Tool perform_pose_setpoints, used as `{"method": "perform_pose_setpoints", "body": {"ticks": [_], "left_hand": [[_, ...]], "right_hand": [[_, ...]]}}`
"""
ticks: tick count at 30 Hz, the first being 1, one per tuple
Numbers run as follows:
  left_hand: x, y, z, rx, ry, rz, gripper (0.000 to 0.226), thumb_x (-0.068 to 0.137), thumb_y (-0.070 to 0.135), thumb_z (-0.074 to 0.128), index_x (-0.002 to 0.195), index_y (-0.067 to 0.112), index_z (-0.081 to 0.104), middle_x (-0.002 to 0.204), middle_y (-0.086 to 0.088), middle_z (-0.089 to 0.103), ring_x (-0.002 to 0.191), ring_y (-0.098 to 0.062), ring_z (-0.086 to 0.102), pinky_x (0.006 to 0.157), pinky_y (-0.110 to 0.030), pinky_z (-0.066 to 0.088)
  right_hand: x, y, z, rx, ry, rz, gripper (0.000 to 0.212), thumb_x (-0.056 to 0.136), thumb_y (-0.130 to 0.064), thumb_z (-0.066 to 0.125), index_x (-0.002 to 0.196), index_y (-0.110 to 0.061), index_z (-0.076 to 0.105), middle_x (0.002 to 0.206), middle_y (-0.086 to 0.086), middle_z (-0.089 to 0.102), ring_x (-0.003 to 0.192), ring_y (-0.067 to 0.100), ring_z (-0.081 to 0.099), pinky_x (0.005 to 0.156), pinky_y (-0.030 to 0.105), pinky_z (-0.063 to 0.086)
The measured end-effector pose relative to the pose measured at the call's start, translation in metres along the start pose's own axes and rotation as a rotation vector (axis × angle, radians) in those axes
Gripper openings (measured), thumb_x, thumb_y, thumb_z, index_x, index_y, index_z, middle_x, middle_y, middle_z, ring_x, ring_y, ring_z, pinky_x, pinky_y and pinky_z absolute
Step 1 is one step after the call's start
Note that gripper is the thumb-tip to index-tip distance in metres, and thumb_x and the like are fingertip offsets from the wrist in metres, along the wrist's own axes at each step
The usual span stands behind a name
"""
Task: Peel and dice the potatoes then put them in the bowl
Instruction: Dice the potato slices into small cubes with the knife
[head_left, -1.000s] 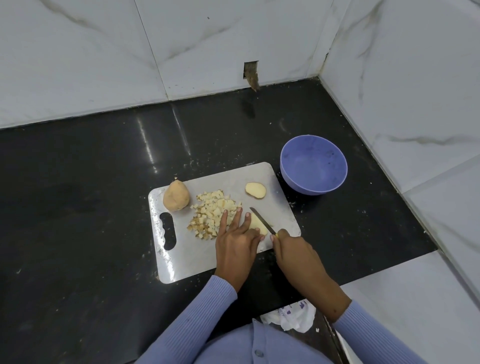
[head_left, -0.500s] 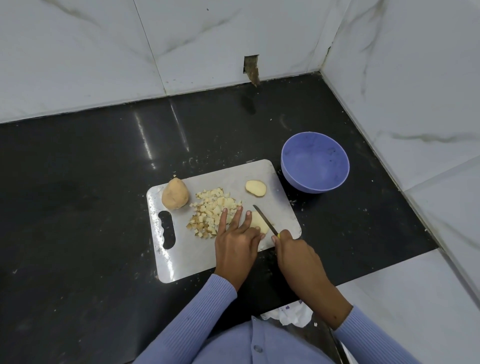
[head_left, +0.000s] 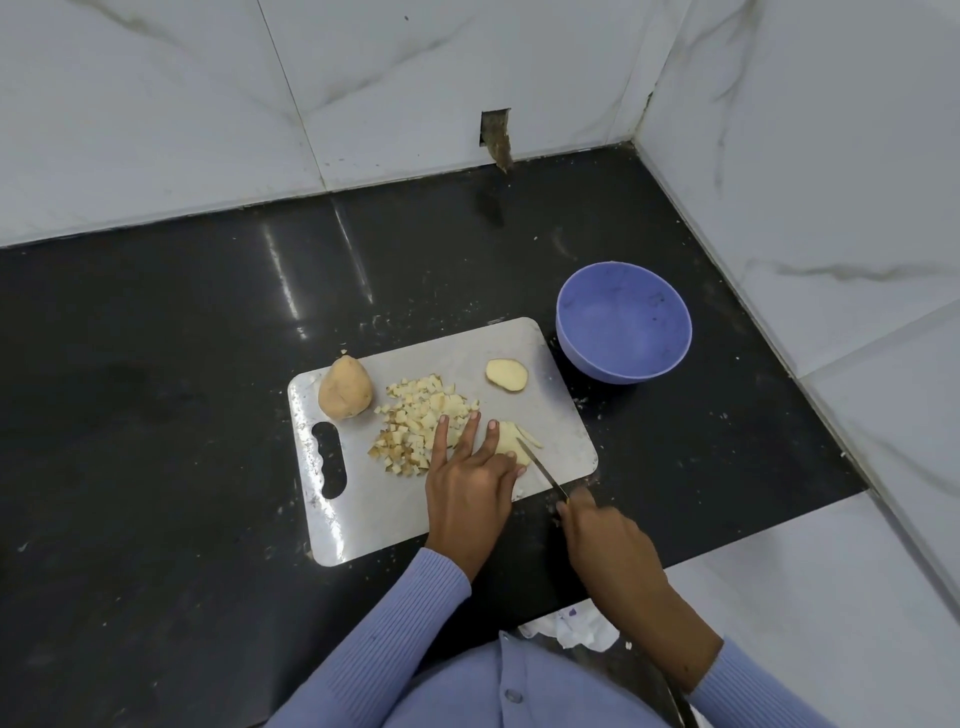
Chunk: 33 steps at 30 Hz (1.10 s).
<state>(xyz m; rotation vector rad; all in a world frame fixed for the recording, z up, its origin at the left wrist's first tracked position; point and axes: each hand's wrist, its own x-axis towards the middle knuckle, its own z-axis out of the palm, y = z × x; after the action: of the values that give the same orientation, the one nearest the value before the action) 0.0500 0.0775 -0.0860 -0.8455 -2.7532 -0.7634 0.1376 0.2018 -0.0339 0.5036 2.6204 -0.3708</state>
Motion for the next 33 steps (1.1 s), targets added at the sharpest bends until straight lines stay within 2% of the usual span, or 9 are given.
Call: {"method": "perform_pose_setpoints", "body": {"ticks": [4, 7, 11, 15, 18, 21, 24, 27, 33], "left_hand": [[0.0, 0.0, -0.002, -0.005, 0.001, -0.004, 0.015, 0.08, 0.028, 0.067, 0.075, 0.018, 0.076, 0.107, -0.011, 0.07, 0.116, -0.03, 0.059, 0.112, -0.047, 0.021], [0.0, -0.001, -0.003, -0.004, 0.01, 0.0, 0.012, 0.08, 0.027, 0.069, 0.075, 0.019, 0.076, 0.111, -0.011, 0.069, 0.119, -0.031, 0.056, 0.115, -0.045, 0.015], [0.0, -0.001, -0.004, 0.024, 0.032, 0.012, 0.006, 0.075, 0.023, 0.079, 0.072, 0.019, 0.075, 0.11, -0.014, 0.069, 0.12, -0.035, 0.055, 0.115, -0.045, 0.012], [-0.001, -0.002, -0.003, 0.02, 0.04, 0.021, 0.017, 0.082, 0.029, 0.066, 0.072, 0.018, 0.075, 0.107, -0.015, 0.07, 0.118, -0.034, 0.057, 0.115, -0.046, 0.013], [-0.002, -0.003, -0.003, 0.035, 0.054, 0.03, 0.011, 0.08, 0.024, 0.075, 0.072, 0.016, 0.075, 0.103, -0.015, 0.071, 0.115, -0.035, 0.058, 0.114, -0.046, 0.015], [-0.003, -0.006, -0.004, 0.023, 0.072, 0.036, 0.021, 0.084, 0.029, 0.065, 0.071, 0.017, 0.075, 0.101, -0.014, 0.071, 0.113, -0.034, 0.06, 0.115, -0.046, 0.015], [-0.003, -0.009, -0.005, -0.015, 0.075, 0.047, 0.018, 0.082, 0.029, 0.066, 0.074, 0.017, 0.076, 0.104, -0.013, 0.071, 0.115, -0.033, 0.059, 0.116, -0.046, 0.013], [-0.005, -0.01, -0.006, -0.061, 0.075, 0.059, 0.022, 0.084, 0.03, 0.061, 0.075, 0.017, 0.076, 0.107, -0.012, 0.07, 0.118, -0.032, 0.057, 0.116, -0.046, 0.011], [-0.006, -0.013, -0.005, -0.128, 0.06, 0.039, 0.023, 0.084, 0.031, 0.061, 0.074, 0.016, 0.075, 0.108, -0.011, 0.069, 0.121, -0.031, 0.055, 0.115, -0.048, 0.015]], "right_hand": [[-0.016, 0.012, 0.008, 0.023, 0.002, 0.014, 0.031, 0.104, -0.039, 0.02, 0.106, -0.016, 0.042, 0.081, -0.001, 0.052, 0.083, 0.021, 0.064, 0.073, 0.03, 0.049], [-0.019, 0.015, 0.009, 0.028, 0.024, 0.014, 0.028, 0.103, -0.039, 0.02, 0.101, -0.019, 0.039, 0.071, -0.007, 0.044, 0.071, 0.015, 0.054, 0.072, 0.029, 0.05], [-0.02, 0.015, 0.006, 0.054, 0.028, 0.027, 0.03, 0.103, -0.039, 0.021, 0.101, -0.018, 0.042, 0.077, -0.005, 0.05, 0.07, 0.015, 0.055, 0.069, 0.027, 0.05], [-0.017, 0.012, 0.002, 0.08, 0.06, 0.015, 0.029, 0.103, -0.038, 0.021, 0.09, -0.018, 0.037, 0.066, -0.007, 0.04, 0.067, 0.017, 0.048, 0.062, 0.025, 0.037], [-0.018, 0.013, 0.001, 0.063, 0.06, 0.009, 0.03, 0.103, -0.039, 0.02, 0.091, -0.018, 0.038, 0.072, -0.004, 0.047, 0.067, 0.018, 0.048, 0.062, 0.025, 0.037], [-0.021, 0.017, 0.002, 0.038, 0.026, 0.005, 0.033, 0.103, -0.04, 0.02, 0.097, -0.018, 0.044, 0.077, -0.003, 0.051, 0.069, 0.016, 0.052, 0.065, 0.025, 0.044], [-0.019, 0.015, 0.0, 0.113, 0.037, -0.006, 0.033, 0.103, -0.04, 0.022, 0.094, -0.018, 0.045, 0.073, -0.004, 0.051, 0.066, 0.014, 0.053, 0.066, 0.025, 0.046], [-0.007, 0.004, -0.006, 0.173, 0.072, -0.024, 0.036, 0.103, -0.039, 0.023, 0.098, -0.015, 0.049, 0.076, -0.001, 0.053, 0.072, 0.018, 0.058, 0.071, 0.03, 0.049], [0.016, -0.02, -0.011, 0.172, 0.097, -0.067, 0.037, 0.103, -0.037, 0.022, 0.102, -0.01, 0.048, 0.085, 0.007, 0.058, 0.083, 0.027, 0.059, 0.068, 0.033, 0.041]]}}
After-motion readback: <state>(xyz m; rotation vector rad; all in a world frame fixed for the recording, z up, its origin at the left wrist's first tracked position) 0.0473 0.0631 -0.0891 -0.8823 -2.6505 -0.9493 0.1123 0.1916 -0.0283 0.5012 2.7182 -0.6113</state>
